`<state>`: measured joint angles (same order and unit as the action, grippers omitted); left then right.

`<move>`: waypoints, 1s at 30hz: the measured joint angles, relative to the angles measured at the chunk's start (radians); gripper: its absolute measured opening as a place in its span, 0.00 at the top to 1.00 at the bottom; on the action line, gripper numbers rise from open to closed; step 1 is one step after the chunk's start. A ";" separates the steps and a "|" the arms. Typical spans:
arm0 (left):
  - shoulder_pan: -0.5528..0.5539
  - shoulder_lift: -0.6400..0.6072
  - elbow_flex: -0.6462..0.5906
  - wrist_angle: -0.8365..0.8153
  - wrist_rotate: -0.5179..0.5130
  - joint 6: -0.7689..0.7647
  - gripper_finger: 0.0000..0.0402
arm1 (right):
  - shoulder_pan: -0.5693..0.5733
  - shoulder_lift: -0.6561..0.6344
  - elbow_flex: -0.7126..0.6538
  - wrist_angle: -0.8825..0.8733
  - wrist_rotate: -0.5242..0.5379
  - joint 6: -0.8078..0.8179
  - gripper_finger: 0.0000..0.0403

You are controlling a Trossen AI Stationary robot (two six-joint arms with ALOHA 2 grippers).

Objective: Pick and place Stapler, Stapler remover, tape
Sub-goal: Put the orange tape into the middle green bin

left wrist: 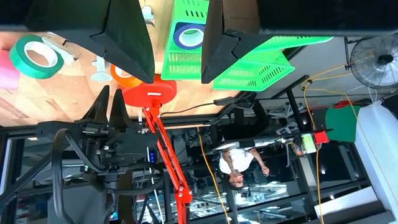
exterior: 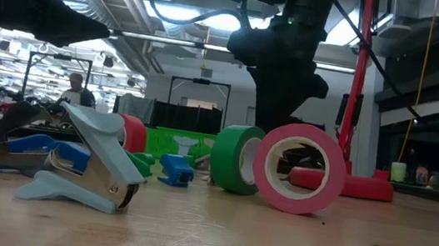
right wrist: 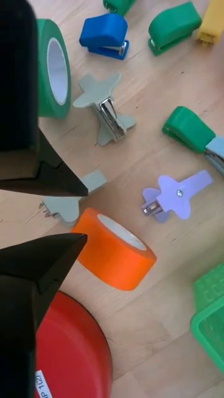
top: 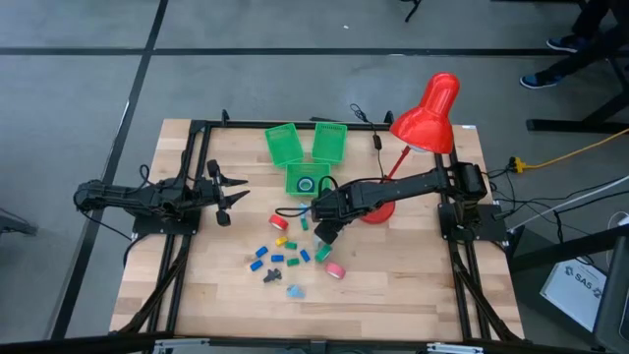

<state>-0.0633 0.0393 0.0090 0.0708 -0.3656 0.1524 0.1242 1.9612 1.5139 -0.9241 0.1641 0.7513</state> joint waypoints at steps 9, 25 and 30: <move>0.000 0.000 0.000 0.000 0.000 0.000 0.68 | -0.002 0.000 0.000 0.000 0.000 0.000 0.73; 0.000 0.000 0.000 0.000 0.000 0.000 0.68 | -0.010 -0.001 0.001 0.095 0.000 -0.027 0.73; 0.000 0.000 0.000 0.000 0.000 0.000 0.68 | -0.010 -0.001 0.001 0.150 0.000 -0.027 0.73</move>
<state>-0.0632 0.0392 0.0090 0.0706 -0.3656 0.1523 0.1139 1.9598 1.5146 -0.7742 0.1638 0.7239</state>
